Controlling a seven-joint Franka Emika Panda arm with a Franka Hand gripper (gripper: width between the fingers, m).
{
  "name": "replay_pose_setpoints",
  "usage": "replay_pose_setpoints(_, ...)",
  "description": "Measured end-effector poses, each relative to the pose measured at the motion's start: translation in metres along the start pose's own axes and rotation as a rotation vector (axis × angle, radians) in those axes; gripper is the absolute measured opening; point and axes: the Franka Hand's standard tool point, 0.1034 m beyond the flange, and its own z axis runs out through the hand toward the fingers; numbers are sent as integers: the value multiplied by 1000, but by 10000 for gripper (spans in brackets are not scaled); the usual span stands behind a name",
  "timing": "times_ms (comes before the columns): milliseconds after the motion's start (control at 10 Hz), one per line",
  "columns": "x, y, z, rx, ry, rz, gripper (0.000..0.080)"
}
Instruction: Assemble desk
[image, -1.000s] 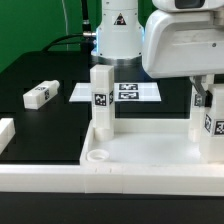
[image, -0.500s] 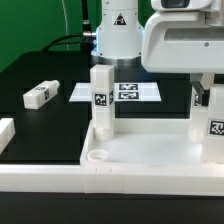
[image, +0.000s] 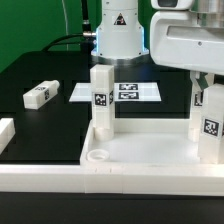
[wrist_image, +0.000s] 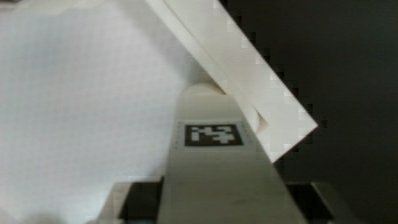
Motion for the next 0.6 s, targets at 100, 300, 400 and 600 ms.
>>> replay_pose_setpoints(100,0,0,0,3,-6,66,290)
replay_pose_setpoints(300,0,0,0,5,-9,211,290)
replay_pose_setpoints(400,0,-1,0,5,-9,241,290)
replay_pose_setpoints(600,0,0,0,5,-8,186,360)
